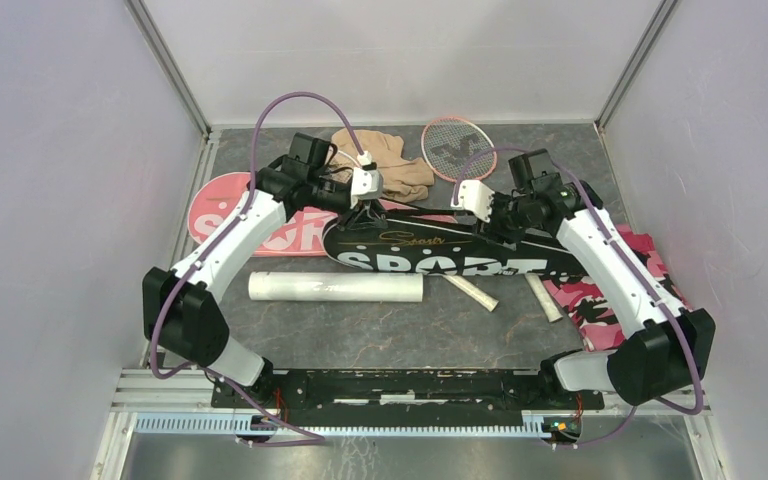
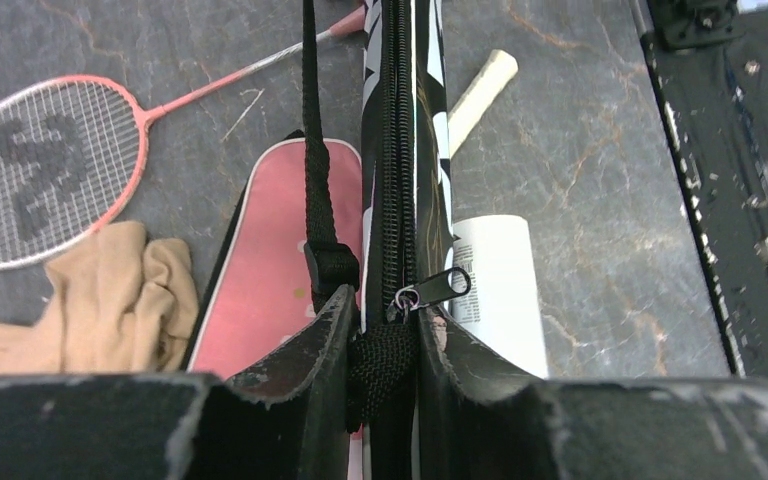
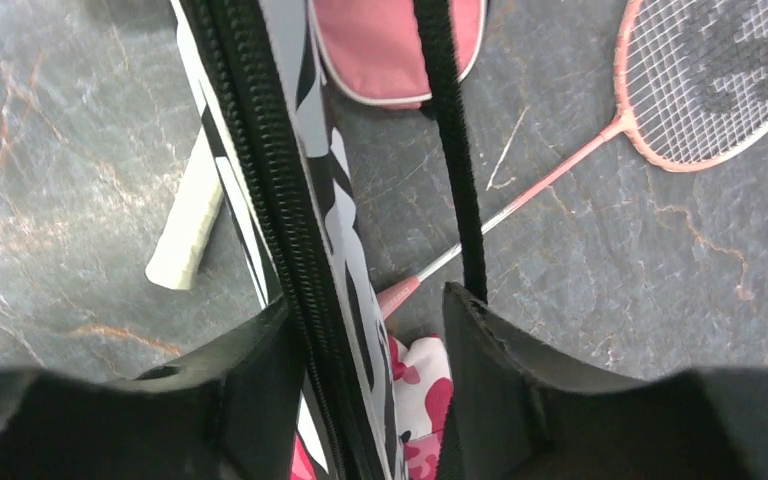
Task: Pack up the badminton gear
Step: Adjust the racket bag at the center of the board, then zip the racket bag at the center of the board.
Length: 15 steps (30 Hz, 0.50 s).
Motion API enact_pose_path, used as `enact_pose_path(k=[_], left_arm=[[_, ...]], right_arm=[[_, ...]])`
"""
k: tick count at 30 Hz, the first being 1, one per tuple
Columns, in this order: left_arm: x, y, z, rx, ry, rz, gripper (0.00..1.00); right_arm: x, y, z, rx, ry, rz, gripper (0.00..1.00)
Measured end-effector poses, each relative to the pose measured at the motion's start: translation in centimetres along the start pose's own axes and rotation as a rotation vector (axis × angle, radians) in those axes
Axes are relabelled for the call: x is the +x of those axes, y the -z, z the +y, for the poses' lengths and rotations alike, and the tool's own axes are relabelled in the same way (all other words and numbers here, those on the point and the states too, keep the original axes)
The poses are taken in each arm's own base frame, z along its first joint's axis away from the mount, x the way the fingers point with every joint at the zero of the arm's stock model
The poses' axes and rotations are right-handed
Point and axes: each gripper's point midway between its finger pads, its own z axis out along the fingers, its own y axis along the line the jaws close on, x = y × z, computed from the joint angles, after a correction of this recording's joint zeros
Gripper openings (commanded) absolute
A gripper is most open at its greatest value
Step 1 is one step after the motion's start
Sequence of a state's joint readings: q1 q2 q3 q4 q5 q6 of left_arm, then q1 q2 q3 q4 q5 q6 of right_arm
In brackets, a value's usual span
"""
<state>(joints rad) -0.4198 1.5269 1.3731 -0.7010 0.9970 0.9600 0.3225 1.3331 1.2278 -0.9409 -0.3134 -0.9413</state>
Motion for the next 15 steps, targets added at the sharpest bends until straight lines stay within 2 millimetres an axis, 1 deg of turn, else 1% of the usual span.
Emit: enact_pose_path(k=[3, 6, 11, 15], left_arm=[[0.2, -0.2, 0.1, -0.023, 0.073, -0.017, 0.02], [0.2, -0.3, 0.4, -0.05, 0.135, -0.038, 0.02], [-0.2, -0.5, 0.9, -0.086, 0.247, -0.059, 0.02], [-0.6, -0.7, 1.1, -0.102, 0.315, -0.076, 0.02]], right_arm=[[-1.4, 0.7, -0.9, 0.023, -0.008, -0.046, 0.65], [-3.3, 1.4, -1.7, 0.039, -0.013, -0.117, 0.65], [-7.7, 2.2, -2.5, 0.043, -0.058, -0.309, 0.62], [-12.0, 2.8, -2.5, 0.032, -0.087, -0.465, 0.59]])
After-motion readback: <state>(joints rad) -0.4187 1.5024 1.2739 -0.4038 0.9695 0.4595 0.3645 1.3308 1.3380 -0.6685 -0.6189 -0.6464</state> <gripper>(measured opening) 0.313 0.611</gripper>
